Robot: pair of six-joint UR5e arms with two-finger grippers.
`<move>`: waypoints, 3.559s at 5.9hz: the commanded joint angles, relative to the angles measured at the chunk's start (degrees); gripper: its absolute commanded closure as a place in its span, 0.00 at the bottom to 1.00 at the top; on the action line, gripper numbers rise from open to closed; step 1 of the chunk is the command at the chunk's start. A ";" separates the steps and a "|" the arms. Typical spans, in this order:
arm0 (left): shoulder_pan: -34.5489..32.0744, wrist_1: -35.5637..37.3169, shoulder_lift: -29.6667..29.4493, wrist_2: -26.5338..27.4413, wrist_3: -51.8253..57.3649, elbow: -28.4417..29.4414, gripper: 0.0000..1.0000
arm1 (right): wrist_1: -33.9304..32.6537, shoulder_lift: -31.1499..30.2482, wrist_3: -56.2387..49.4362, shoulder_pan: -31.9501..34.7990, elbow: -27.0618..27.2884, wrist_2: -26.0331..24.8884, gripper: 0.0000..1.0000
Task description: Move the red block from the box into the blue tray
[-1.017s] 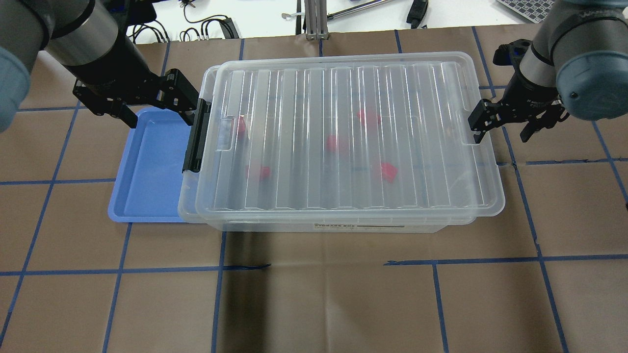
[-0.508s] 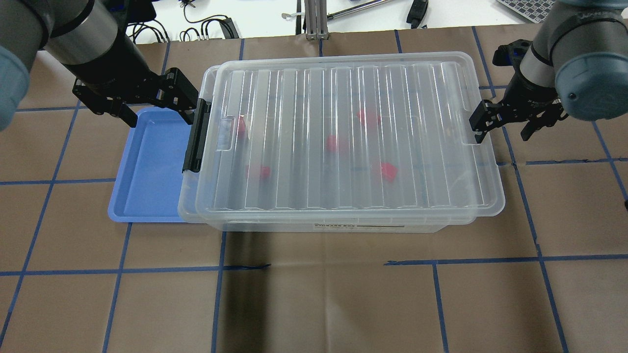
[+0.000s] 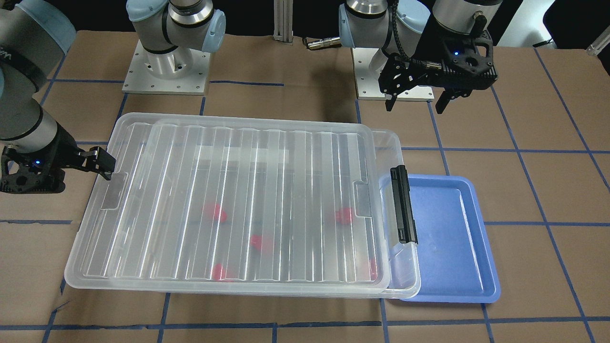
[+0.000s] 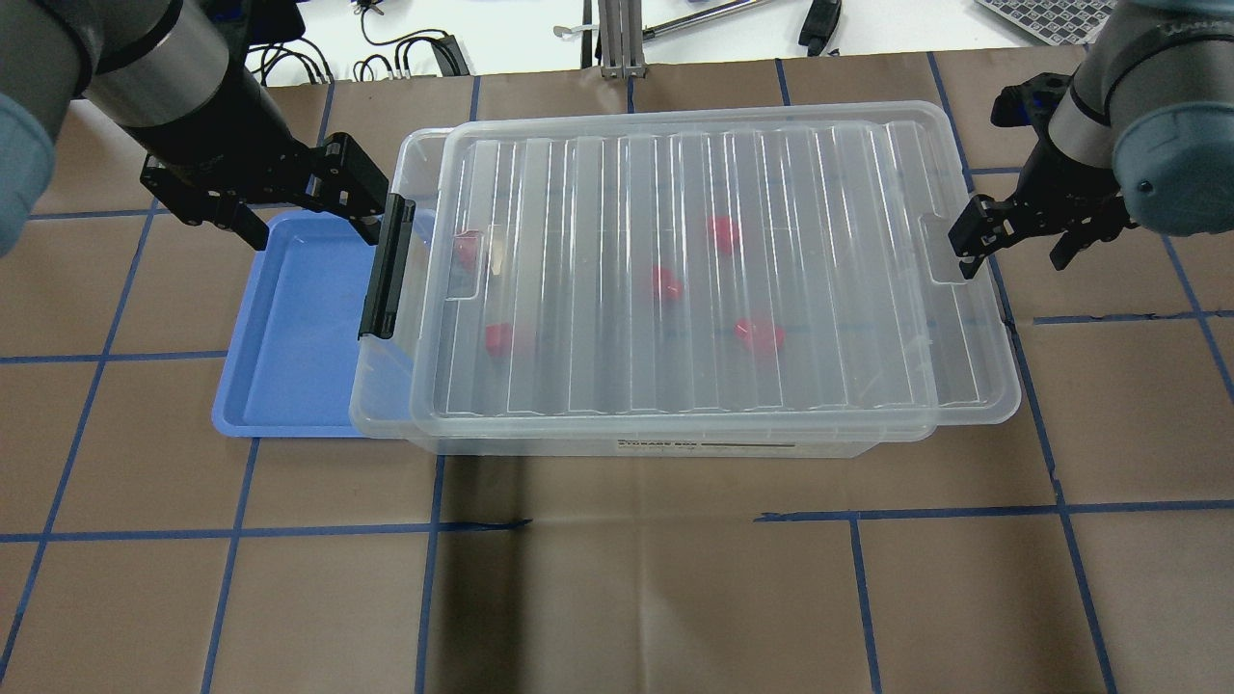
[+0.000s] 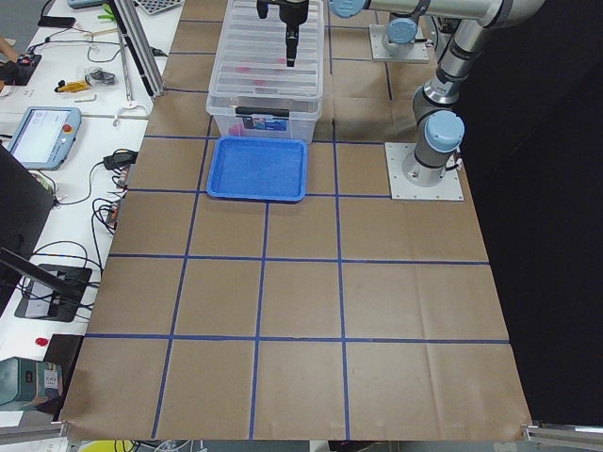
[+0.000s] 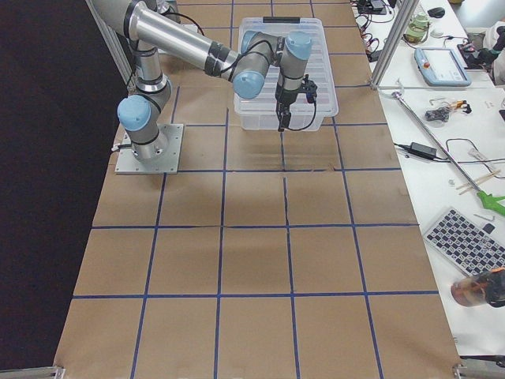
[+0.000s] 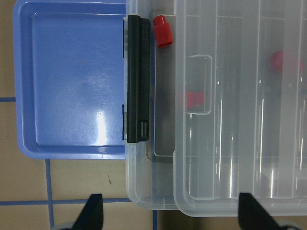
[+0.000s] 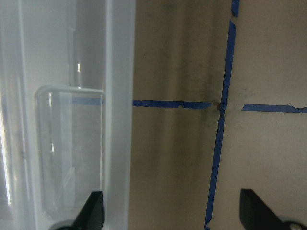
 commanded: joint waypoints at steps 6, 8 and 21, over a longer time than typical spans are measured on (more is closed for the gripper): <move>1.08 -0.09 0.12 -0.46 6.76 1.02 0.02 | -1.96 0.84 -10.86 -6.80 -0.11 -1.05 0.00; 0.38 -1.31 -0.15 -0.64 16.04 0.57 0.02 | -3.19 0.84 -14.91 -9.53 -0.20 -1.05 0.00; -5.77 20.69 -20.93 -0.73 80.08 -4.17 0.03 | 7.31 -1.78 -8.21 -7.47 -13.18 -2.46 0.00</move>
